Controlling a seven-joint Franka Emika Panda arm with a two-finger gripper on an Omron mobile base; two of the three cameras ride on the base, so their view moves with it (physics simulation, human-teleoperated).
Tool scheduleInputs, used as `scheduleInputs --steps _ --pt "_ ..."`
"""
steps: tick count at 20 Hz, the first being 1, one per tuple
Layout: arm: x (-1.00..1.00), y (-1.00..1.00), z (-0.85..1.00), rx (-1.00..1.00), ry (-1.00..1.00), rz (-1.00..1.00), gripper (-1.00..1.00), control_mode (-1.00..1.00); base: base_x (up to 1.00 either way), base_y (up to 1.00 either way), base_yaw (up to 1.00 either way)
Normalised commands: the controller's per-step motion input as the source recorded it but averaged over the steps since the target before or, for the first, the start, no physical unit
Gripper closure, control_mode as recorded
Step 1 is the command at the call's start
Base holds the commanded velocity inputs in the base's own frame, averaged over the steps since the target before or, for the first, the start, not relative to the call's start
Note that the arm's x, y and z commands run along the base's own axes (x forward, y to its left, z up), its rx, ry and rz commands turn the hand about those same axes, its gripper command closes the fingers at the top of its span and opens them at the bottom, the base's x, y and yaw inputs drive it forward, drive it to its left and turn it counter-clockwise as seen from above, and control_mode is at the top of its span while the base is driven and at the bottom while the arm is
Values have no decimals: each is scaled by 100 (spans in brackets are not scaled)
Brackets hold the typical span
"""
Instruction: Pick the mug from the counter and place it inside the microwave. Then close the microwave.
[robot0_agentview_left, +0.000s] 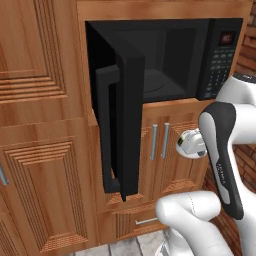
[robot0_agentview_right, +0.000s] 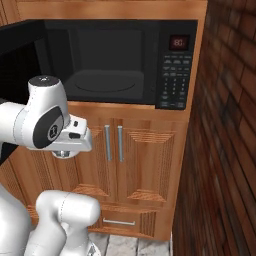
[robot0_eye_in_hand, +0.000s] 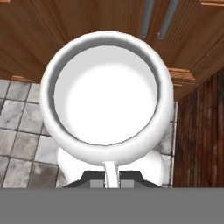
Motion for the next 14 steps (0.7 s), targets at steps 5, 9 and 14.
scheduleInputs --steps 5,9,14 --pt "0 0 0 0 0 0 100 100 0 0 0" --pt "0 0 0 0 0 0 100 100 0 0 0" --pt "0 0 0 0 0 0 100 100 0 0 0"
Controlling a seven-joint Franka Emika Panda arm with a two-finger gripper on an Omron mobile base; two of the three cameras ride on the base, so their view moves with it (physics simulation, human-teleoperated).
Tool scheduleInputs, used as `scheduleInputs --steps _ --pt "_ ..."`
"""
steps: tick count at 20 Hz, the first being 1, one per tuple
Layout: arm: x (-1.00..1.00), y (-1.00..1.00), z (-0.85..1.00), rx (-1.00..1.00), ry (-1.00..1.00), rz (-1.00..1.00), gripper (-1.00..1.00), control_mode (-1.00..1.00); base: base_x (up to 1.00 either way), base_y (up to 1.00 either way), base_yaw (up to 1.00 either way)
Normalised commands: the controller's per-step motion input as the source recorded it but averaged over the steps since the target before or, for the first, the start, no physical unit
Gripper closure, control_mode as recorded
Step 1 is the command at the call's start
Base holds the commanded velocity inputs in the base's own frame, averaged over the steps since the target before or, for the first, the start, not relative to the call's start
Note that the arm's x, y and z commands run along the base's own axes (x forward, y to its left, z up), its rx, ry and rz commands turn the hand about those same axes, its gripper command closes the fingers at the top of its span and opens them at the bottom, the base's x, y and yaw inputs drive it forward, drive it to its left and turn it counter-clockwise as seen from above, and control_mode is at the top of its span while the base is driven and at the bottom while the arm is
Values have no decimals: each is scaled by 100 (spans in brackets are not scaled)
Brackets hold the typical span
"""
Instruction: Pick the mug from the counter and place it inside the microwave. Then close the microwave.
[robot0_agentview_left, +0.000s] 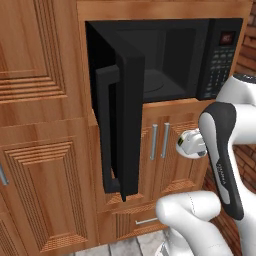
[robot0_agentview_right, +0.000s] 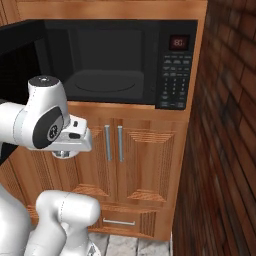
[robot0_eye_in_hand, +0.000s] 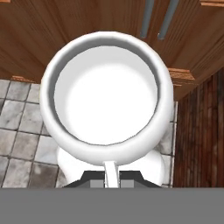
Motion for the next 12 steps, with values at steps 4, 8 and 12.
scheduleInputs --steps 4,8,12 --pt "0 0 0 0 0 0 100 100 0 0 0" --pt "0 0 0 0 0 0 100 -100 0 0 0" --pt "-8 3 0 0 -8 0 100 -100 0 0 0"
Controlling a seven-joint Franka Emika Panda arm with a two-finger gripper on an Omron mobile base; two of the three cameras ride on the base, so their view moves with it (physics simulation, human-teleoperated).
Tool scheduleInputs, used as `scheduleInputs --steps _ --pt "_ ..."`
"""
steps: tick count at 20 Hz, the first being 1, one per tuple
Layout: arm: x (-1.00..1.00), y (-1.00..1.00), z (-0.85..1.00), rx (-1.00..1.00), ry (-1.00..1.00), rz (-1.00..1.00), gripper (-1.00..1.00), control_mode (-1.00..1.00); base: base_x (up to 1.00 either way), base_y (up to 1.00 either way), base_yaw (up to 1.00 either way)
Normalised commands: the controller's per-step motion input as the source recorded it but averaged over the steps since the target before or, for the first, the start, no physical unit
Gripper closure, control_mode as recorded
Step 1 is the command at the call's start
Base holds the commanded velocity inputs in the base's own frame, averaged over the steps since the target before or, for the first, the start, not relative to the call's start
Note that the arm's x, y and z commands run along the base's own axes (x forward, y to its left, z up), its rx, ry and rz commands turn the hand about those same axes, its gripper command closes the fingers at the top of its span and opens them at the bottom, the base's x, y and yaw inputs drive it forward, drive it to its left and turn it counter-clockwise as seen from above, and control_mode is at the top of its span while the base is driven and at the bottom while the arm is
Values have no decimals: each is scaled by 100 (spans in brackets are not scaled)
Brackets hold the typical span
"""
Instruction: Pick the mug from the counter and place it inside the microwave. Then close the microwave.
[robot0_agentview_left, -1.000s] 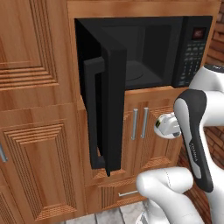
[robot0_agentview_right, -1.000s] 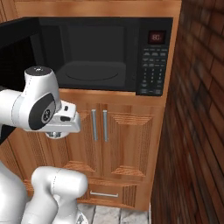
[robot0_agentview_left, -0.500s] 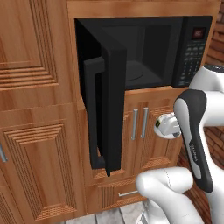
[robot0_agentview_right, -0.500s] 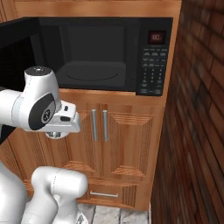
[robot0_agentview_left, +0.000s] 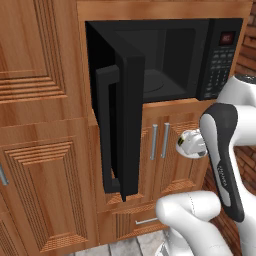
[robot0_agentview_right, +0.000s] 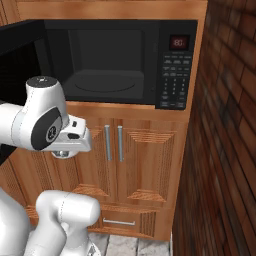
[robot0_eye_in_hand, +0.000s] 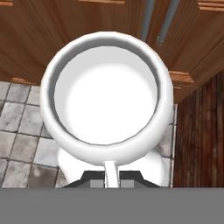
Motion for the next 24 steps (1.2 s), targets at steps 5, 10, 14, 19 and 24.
scheduleInputs --steps 5,10,14,19,24 --pt "-17 0 0 0 -30 0 100 -100 0 0 0" --pt "0 0 20 -1 -11 0 100 -100 0 0 0" --pt "0 0 39 -6 0 6 100 -100 0 0 0" --pt "3 0 67 -4 -7 1 100 -100 0 0 0" --pt "34 0 61 0 -14 0 100 -100 0 0 0"
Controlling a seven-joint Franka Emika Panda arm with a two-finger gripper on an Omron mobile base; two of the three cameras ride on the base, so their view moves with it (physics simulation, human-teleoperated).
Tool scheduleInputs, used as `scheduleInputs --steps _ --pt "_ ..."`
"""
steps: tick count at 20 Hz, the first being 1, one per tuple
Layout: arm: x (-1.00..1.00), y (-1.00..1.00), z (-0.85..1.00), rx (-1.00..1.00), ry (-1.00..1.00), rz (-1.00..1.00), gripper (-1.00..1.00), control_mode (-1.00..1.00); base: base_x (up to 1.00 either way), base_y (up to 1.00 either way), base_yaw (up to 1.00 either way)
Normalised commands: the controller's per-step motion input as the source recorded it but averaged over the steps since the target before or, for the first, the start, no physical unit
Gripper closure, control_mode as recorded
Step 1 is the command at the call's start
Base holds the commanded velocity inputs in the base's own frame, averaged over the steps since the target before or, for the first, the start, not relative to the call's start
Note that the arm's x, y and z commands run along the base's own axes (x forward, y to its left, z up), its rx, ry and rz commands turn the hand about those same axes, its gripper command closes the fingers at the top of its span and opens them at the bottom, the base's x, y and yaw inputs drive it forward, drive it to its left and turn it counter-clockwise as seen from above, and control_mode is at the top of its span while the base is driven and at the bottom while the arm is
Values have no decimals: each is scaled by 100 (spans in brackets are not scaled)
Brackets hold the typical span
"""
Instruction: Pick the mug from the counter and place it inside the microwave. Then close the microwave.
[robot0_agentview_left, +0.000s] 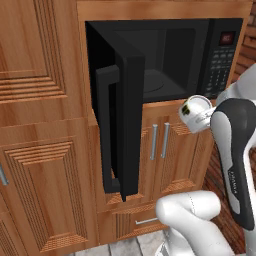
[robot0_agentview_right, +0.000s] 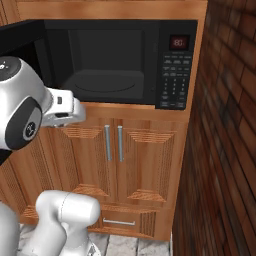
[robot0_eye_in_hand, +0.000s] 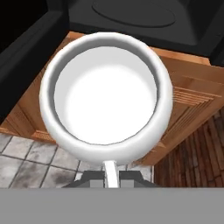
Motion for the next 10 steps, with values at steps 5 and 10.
scheduleInputs --steps 5,10 --pt "70 -2 31 0 -13 1 100 -100 0 0 0" --pt "55 0 20 0 -4 1 100 -100 0 0 0"
